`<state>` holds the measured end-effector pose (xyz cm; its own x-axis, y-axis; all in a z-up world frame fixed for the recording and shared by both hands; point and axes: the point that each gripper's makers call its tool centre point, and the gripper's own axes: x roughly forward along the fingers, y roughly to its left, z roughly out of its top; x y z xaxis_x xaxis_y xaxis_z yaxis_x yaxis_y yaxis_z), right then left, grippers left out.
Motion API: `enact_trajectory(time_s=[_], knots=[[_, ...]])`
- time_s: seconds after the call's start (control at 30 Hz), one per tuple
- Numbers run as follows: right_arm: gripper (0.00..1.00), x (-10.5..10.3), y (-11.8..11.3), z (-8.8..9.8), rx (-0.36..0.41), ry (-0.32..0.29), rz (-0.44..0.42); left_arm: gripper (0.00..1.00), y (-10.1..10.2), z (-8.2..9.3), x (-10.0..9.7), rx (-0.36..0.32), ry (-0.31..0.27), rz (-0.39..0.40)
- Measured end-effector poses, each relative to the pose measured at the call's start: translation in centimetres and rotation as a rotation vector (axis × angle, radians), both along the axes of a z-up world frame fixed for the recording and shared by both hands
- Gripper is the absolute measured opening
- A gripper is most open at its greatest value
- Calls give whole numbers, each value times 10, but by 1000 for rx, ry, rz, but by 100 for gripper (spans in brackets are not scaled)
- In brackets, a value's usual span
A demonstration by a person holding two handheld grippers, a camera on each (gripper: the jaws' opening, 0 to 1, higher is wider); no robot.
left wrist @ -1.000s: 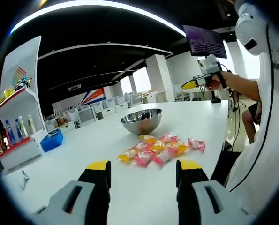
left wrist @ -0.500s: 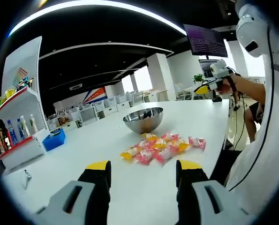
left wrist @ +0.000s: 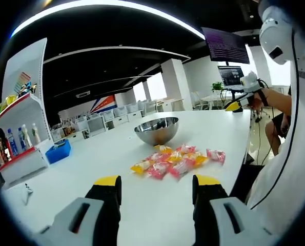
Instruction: Pick up the marshmallows scattered on the table and place them into the bowl on the table
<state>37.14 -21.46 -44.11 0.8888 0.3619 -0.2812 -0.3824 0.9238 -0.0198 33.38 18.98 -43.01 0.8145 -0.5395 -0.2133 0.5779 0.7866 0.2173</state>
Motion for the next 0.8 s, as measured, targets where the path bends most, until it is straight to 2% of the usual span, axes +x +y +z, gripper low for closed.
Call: enact_trajectory(time_s=[0.33,0.5,0.7,0.8], knots=[[34,-12,-5,-16,0,28,-24,56,-2,-1,1,-6,-4,0],[34,-12,-6,-16,0,40,-35,56,0,-2,1,-7,-2,7],[34,-13,11,-4,27,60,-49,56,1,-2,0,-11,-2,7],[37,-15,33,-1,48,81,-37,56,1,-4,0,-17,2,3]])
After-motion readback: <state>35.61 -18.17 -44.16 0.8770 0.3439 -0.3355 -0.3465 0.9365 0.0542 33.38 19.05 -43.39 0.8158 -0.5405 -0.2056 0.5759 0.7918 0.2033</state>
